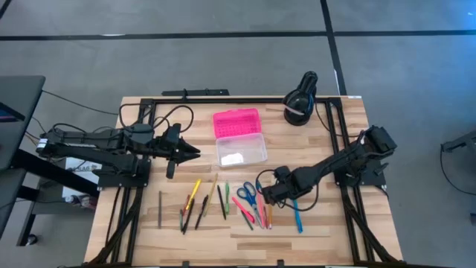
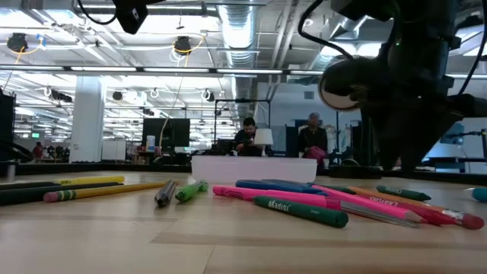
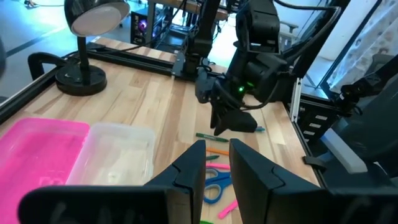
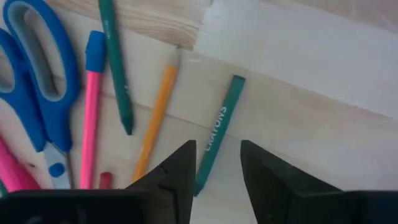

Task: Pick & place school supplies into a supply box
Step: Put the green crayon into the pink supply box

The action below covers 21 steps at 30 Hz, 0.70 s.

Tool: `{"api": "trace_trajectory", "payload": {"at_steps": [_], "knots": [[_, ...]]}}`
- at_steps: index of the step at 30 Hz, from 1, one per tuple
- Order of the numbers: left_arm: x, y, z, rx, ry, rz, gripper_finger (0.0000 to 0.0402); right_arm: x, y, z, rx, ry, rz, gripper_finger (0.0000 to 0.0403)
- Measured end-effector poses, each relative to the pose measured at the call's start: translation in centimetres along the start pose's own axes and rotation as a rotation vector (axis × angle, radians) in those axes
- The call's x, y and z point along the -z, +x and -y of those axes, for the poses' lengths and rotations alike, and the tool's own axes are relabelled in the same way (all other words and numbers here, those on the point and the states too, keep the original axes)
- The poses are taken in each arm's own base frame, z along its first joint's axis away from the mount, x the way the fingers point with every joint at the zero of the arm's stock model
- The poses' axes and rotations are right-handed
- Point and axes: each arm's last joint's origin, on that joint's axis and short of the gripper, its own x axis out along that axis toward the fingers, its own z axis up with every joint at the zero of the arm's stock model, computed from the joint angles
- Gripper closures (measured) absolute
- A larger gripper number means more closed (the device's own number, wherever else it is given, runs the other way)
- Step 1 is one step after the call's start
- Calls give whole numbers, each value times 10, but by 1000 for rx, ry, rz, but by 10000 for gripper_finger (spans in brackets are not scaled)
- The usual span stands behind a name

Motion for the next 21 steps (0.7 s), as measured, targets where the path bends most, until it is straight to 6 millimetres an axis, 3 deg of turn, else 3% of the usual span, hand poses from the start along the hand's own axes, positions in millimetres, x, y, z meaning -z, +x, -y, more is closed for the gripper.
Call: {"api": "trace_trajectory", "payload": {"at_steps": [21], "knots": [[1,0,-2,-55,7,-1,336,-3,18,1,-1,2,-54,290]]}}
